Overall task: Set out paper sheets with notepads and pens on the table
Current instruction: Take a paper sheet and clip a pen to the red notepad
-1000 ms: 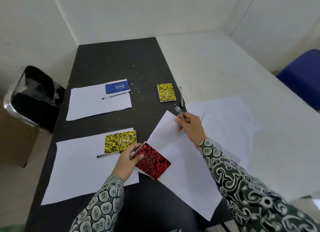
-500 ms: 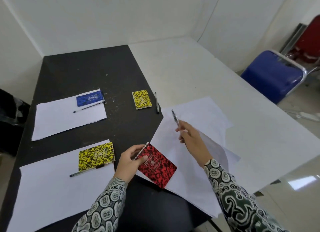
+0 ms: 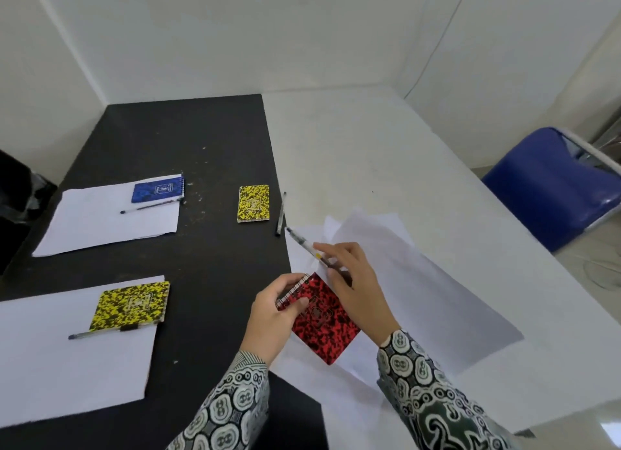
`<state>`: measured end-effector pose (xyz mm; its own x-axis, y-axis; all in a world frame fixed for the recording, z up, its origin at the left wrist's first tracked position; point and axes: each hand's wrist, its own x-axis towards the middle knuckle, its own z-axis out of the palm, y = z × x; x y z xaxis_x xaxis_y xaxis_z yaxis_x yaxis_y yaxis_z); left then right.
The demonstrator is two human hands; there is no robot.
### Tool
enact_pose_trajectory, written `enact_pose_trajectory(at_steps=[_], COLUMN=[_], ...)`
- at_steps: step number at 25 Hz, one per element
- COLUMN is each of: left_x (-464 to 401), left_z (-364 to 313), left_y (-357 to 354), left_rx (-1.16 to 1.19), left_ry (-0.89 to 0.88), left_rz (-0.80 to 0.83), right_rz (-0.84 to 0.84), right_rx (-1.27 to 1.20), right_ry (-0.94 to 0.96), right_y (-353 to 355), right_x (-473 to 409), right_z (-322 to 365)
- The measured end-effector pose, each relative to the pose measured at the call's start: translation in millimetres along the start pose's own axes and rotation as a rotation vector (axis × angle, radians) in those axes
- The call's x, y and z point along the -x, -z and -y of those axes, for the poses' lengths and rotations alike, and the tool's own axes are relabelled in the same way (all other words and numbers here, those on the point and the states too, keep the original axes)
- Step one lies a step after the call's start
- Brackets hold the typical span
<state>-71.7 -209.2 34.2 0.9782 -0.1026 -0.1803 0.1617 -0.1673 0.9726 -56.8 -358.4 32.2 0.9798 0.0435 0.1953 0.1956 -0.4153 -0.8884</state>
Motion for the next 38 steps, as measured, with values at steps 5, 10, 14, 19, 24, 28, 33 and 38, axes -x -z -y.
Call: enact_pose_trajectory(at_steps=[5, 10, 14, 19, 24, 28, 33, 38], left_x=[4.1, -1.2, -1.7, -4.7, -5.6, -5.7, -2.6, -3.4], left_z=[0.1, 11.0, 25.5, 39.9, 53.0, 60.8, 72.8, 71.4], left_y=[-23.5, -31.1, -37.2, -32.6, -35.7, -40.5, -30.2, -18.6], left_rx=[0.039, 0.102, 0.089, 0.018, -0.038, -0.101, -0.088, 0.058], left_ry=[0.037, 0.124, 0.187, 0.256, 0.289, 0.287, 0.292, 0.275], left_rz=[-0.118, -0.178, -0.196, -0.126, -0.103, -0.077, -0.083, -0.047], right_rz=[0.133, 0.226, 0.321, 0.117, 0.215, 0.086, 0.082, 0.54], right_rx=[-0.017, -0.056, -0.061, -0.051, 0.034, 0.119, 0.101, 0.028], right_ry=[-0.015, -0.074, -0.137, -0.219, -0.225, -0.137, -0.299, -0.504], right_y=[24.7, 34.5, 33.7, 26.2, 26.6, 13.6, 49.0, 73.8], right_x=[3.1, 7.6, 8.7, 9.1, -0.7, -26.2, -63.8, -59.0], right_z=[-24.5, -48.9, -65.1, -79.6, -94.7, -91.8, -112.6, -126.6])
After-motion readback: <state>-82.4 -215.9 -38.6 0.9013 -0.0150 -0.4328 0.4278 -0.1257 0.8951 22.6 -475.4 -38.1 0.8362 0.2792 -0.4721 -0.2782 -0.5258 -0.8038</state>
